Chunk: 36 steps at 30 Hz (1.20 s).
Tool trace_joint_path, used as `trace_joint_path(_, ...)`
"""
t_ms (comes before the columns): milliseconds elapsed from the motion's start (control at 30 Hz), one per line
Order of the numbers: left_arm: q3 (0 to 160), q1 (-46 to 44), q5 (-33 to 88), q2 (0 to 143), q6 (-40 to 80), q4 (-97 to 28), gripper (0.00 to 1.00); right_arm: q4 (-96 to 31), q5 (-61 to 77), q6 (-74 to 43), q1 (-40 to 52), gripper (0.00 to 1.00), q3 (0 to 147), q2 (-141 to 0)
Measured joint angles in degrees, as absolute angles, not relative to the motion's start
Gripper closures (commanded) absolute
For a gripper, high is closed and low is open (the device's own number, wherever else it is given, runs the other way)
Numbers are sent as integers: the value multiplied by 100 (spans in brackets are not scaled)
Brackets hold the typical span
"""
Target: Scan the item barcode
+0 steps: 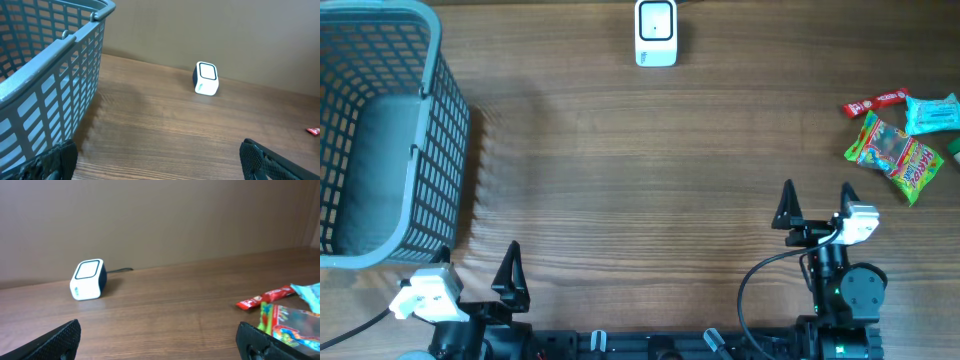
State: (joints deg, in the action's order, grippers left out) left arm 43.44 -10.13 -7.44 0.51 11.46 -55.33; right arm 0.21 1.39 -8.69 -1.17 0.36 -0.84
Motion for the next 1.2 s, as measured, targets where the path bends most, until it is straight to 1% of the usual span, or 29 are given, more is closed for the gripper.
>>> trace_joint_path(467,4344,-1013,-753,51,1146,-5540,0,19,121,-869,-99,0,36,-84)
trace_joint_path(567,4316,-1013,-906,51,1142,-5524,0,19,121,-869,-99,0,36,-84)
trace_joint_path(600,4215,-1013,-1000,51,1138,-5315,0,19,121,-869,-99,0,36,-84)
trace_joint_path(633,3924,-1004,-1105,36,1131,-4746,0,19,121,-869,-99,0,36,-84)
trace_joint_path(667,3701,-989,-1155,54,1125,-4486,0,19,121,-869,-99,0,36,-84)
trace_joint_path(700,3352,-952,-1188,45,1118,-3859,0,14,121,-869,-99,0,36,-78)
trace_joint_path(733,2818,-867,-1210,40,1127,-2947,0,12,121,-869,-99,0,36,-78)
trace_joint_path(867,1435,-707,-1208,78,1122,-1323,0,14,121,-869,-99,0,36,-78)
trace_joint_path(1000,447,-580,-1219,80,1055,-676,0,14,121,-869,-99,0,36,-78)
trace_joint_path(1133,161,-390,-1216,80,862,-510,0,16,119,-869,-99,0,36,-78)
trace_joint_path(1200,156,-364,-1133,78,467,-499,0,14,121,-869,-99,0,36,-78)
